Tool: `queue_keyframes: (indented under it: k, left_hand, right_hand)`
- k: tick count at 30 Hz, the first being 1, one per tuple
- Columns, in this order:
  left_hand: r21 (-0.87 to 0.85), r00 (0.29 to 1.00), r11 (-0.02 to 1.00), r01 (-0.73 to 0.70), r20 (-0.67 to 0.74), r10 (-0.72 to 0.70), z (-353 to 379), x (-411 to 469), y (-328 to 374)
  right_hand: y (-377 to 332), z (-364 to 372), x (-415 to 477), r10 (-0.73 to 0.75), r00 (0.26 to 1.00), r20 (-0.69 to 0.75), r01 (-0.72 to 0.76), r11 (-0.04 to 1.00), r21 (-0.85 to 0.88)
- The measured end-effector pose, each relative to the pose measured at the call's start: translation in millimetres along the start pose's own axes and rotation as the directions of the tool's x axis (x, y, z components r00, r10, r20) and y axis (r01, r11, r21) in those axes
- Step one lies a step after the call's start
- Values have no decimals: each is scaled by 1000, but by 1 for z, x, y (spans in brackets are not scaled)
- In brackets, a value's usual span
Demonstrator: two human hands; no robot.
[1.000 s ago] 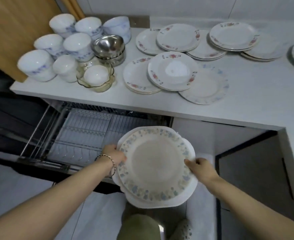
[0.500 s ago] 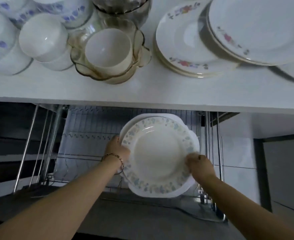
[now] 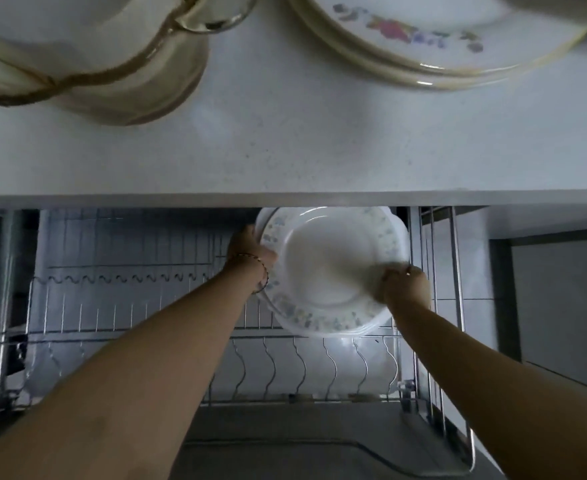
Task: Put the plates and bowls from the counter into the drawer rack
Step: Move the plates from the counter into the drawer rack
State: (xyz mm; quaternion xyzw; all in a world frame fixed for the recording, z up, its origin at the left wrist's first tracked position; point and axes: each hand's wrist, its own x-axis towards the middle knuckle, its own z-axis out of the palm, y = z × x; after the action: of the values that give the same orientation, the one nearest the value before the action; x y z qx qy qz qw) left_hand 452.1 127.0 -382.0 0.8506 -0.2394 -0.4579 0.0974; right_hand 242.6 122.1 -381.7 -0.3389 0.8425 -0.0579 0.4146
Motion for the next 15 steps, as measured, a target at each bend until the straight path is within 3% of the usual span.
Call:
queue_keyframes:
  k: [3,5,7,9,11,15]
  left_hand:
    - [-71,999,997,-41,-33,39,6,-1,-4]
    - [-92,996,994,-59,-65,53,9,-7,-12]
    - [-70,995,998,-9,-101,2,12,-13,-20]
    - [-96,992,992,78,-95,-87,16,-19,-22]
    - [-151,993,984,95,-54,-104,19,-26,-20]
    - [-215,1000,976,20,-9,-22,22,-28,-16]
  right_hand:
    - [10,-1,-13,39,994,-105,-15,975,221]
    - [19,0,-31,181,981,-76,-150,940,307]
    - [34,8,-41,394,915,87,-395,834,386]
    - [35,12,-47,429,840,332,-542,678,496]
    - [30,12,-48,388,849,359,-529,620,579]
    - [22,7,-43,335,903,270,-429,658,619]
